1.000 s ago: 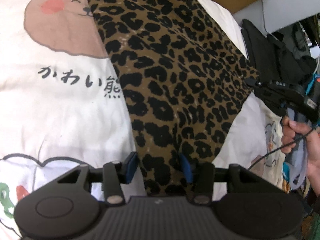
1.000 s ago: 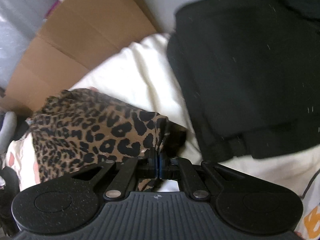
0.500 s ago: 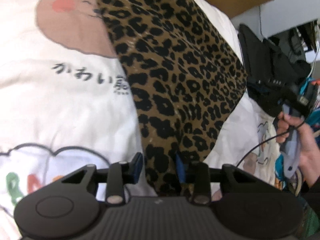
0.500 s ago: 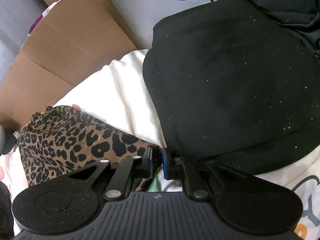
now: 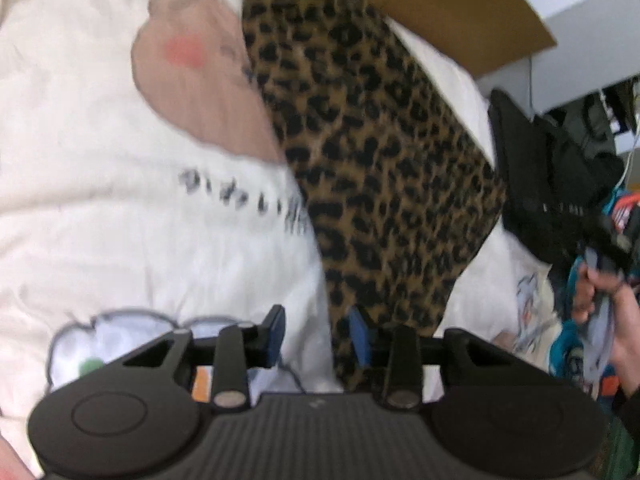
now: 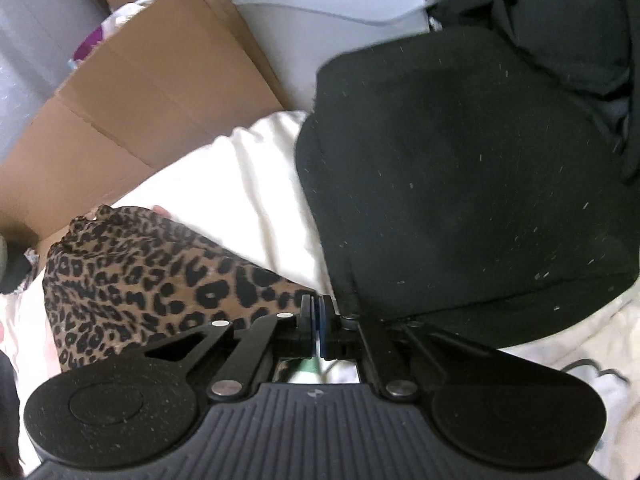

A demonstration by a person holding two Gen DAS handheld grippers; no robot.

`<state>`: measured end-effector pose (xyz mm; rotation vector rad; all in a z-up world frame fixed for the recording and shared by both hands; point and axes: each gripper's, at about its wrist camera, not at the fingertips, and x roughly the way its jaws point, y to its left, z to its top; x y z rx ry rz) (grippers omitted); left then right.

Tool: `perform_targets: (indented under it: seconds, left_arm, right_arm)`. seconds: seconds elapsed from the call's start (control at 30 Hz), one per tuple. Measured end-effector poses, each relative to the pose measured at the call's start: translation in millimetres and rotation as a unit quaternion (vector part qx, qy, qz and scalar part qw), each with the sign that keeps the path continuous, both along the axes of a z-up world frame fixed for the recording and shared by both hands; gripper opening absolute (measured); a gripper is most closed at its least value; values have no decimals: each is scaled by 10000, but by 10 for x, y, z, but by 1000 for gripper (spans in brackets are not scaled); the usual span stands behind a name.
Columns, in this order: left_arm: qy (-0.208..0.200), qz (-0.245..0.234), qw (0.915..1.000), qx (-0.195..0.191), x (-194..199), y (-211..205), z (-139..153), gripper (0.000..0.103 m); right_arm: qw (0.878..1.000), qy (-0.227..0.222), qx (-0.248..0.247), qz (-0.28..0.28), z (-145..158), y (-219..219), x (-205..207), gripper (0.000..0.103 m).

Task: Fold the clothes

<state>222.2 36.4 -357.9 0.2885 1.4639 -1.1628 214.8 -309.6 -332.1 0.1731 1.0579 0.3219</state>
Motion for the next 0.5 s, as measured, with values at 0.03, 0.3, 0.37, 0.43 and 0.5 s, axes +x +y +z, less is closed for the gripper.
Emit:
perform_targets:
  seconds: [0.03, 0.3, 0.37, 0.43, 0.5]
  left_arm:
    - [-47, 18, 10000, -72, 33, -22, 58, 37]
    - [-234, 165, 9984, -491, 404, -270, 724, 41]
    - [-440, 213, 9982, -334, 496, -356, 871, 42]
    - [-679, 251, 9971, -251, 583, -442, 1024, 42]
    - [-711, 346, 9967, -201, 677, -531, 1160, 42]
  right_arm:
    - [10000, -24, -9, 86, 90, 33, -26, 4]
    - [9948, 160, -248, 972, 1028, 252, -94, 36]
    - [9920, 108, -249, 1236, 1286, 265, -78, 36]
    - [9908, -65, -273, 1321, 1461, 245, -76, 42]
    - [9901, -143, -132, 1387, 1506, 220, -66, 42]
